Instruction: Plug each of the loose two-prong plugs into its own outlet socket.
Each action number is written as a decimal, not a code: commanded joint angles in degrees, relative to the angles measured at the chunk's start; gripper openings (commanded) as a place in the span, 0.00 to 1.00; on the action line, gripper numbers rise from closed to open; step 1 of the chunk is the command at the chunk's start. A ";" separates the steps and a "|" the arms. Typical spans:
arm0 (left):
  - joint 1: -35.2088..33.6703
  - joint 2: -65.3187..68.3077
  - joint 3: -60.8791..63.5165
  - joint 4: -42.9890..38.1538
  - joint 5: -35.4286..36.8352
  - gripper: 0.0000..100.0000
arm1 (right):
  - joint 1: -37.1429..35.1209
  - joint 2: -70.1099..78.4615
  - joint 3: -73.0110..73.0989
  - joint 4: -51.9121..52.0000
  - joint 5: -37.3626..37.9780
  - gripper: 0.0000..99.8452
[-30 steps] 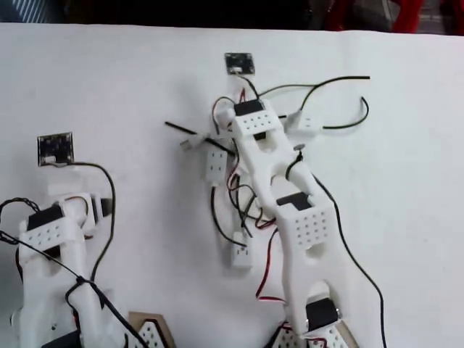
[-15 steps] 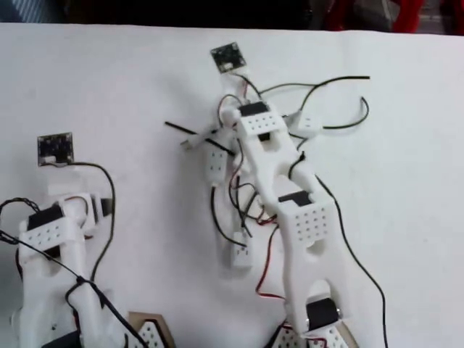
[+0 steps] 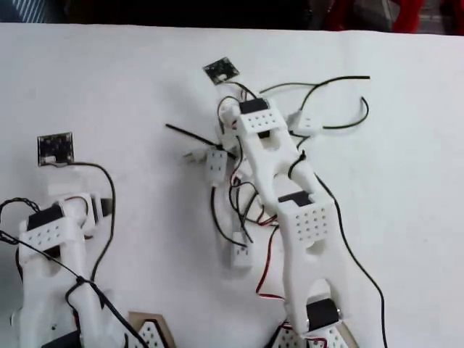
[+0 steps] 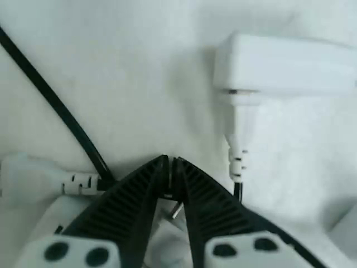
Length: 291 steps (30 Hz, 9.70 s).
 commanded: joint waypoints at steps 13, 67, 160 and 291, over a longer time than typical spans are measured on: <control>-0.31 -1.63 -0.09 -0.97 0.09 0.27 | 3.91 -6.55 2.02 35.47 11.69 0.02; -0.31 -1.54 -0.09 -0.97 0.09 0.27 | -2.24 -50.86 45.89 21.41 1.58 0.19; -0.31 -1.54 -0.09 -0.97 0.09 0.27 | 18.33 -49.54 64.53 -0.40 10.37 0.12; -0.31 -1.54 -0.09 -1.05 0.09 0.27 | 11.21 -54.02 60.31 7.69 23.30 0.14</control>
